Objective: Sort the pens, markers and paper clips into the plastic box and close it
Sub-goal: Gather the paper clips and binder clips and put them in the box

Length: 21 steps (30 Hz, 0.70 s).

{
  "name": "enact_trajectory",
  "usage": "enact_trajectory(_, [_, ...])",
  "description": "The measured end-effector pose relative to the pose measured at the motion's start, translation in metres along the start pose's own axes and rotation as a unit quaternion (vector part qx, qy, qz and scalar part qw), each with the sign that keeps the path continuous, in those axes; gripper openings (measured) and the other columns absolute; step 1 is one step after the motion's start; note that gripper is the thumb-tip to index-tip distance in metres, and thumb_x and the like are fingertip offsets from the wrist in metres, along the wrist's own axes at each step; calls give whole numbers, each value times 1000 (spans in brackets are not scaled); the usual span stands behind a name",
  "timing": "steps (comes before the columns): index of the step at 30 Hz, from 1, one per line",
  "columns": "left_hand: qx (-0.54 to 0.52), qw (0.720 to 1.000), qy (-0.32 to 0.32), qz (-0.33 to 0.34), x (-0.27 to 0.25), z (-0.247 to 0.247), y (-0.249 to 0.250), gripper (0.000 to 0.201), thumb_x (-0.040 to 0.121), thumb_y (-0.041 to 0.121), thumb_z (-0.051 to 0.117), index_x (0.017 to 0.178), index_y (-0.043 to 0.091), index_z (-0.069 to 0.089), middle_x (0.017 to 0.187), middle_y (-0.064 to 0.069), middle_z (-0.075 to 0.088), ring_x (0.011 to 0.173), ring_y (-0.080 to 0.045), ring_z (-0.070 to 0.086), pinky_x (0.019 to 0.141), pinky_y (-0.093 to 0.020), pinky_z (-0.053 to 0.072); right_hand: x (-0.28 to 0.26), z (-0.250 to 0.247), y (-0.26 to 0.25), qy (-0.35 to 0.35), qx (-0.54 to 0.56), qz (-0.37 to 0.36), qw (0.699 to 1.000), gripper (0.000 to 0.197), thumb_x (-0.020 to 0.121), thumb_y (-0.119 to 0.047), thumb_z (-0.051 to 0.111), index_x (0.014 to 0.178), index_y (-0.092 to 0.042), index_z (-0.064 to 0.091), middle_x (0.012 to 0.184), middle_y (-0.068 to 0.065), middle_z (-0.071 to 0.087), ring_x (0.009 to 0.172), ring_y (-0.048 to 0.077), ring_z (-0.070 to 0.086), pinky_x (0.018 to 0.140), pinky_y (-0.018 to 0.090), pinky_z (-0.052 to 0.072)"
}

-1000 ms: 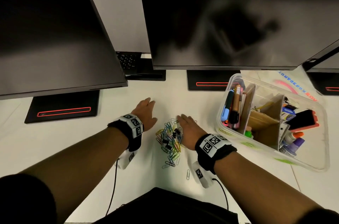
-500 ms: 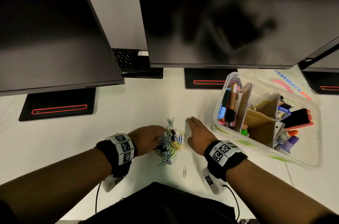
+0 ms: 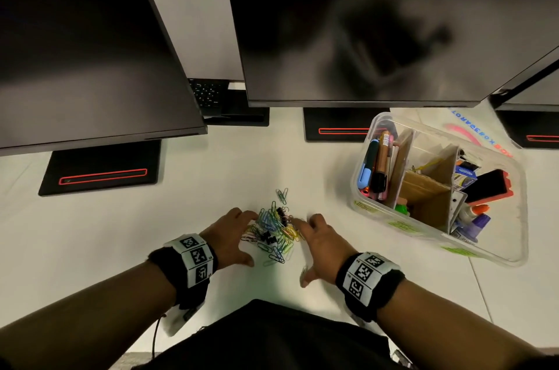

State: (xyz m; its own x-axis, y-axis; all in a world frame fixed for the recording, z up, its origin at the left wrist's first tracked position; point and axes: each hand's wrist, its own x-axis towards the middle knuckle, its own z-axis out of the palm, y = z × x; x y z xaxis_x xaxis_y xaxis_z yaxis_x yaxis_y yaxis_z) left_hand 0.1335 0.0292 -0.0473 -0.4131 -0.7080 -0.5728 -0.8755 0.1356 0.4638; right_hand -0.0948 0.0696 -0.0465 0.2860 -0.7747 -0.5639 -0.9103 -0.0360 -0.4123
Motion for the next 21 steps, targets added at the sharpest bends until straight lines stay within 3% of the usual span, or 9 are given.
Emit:
enact_trajectory(3, [-29, 999, 26, -31, 3, 8, 7, 92, 66, 30, 82, 139, 25, 27, 130, -6, 39, 113, -24, 53, 97, -33, 46, 15, -3, -6, 62, 94, 30, 993, 105, 63, -25, 85, 145, -25, 20, 141, 12, 29, 119, 27, 51, 103, 30, 43])
enact_trajectory(6, [-115, 990, 70, -45, 9, 12, 14, 93, 63, 26, 84, 139, 24, 30, 127, -9, 42, 109, -24, 56, 98, -35, 48, 30, -16, -11, 100, 102, 43, 989, 94, 69, -26, 81, 145, -21, 24, 142, 13, 29, 122, 29, 48, 103, 31, 41])
enact_trajectory(8, [-114, 988, 97, -41, 12, 11, 19, 96, 61, 33, 85, 139, 23, 30, 128, -8, 40, 113, -24, 53, 100, -35, 46, 36, -24, -17, 111, 65, 20, 991, 97, 69, -30, 80, 146, -24, 22, 145, 11, 26, 129, 30, 38, 107, 34, 37])
enact_trajectory(12, [12, 996, 78, -38, 19, 10, 26, 105, 54, 56, 81, 140, 21, 30, 132, -6, 36, 122, -24, 43, 105, -36, 41, 47, -23, -23, 40, -68, -39, 996, 97, 76, -37, 72, 149, -31, 9, 159, 3, 2, 143, 33, 11, 115, 46, 26])
enact_trajectory(16, [39, 996, 80, -10, 29, 16, 32, 83, 62, 47, 79, 130, 18, 43, 125, -7, 42, 114, -26, 48, 99, -34, 43, 49, -15, -20, 19, -129, -52, 990, 72, 85, -31, 62, 147, -27, 25, 159, 2, 10, 142, 34, 14, 113, 45, 26])
enact_trajectory(21, [-3, 995, 98, -3, 34, 16, 38, 36, 80, 24, 65, 112, 11, 56, 106, -7, 49, 103, -28, 55, 84, -27, 43, 41, -7, -15, 68, -46, -64, 995, 42, 90, -17, 53, 133, -17, 52, 148, 11, 35, 130, 30, 36, 107, 32, 32])
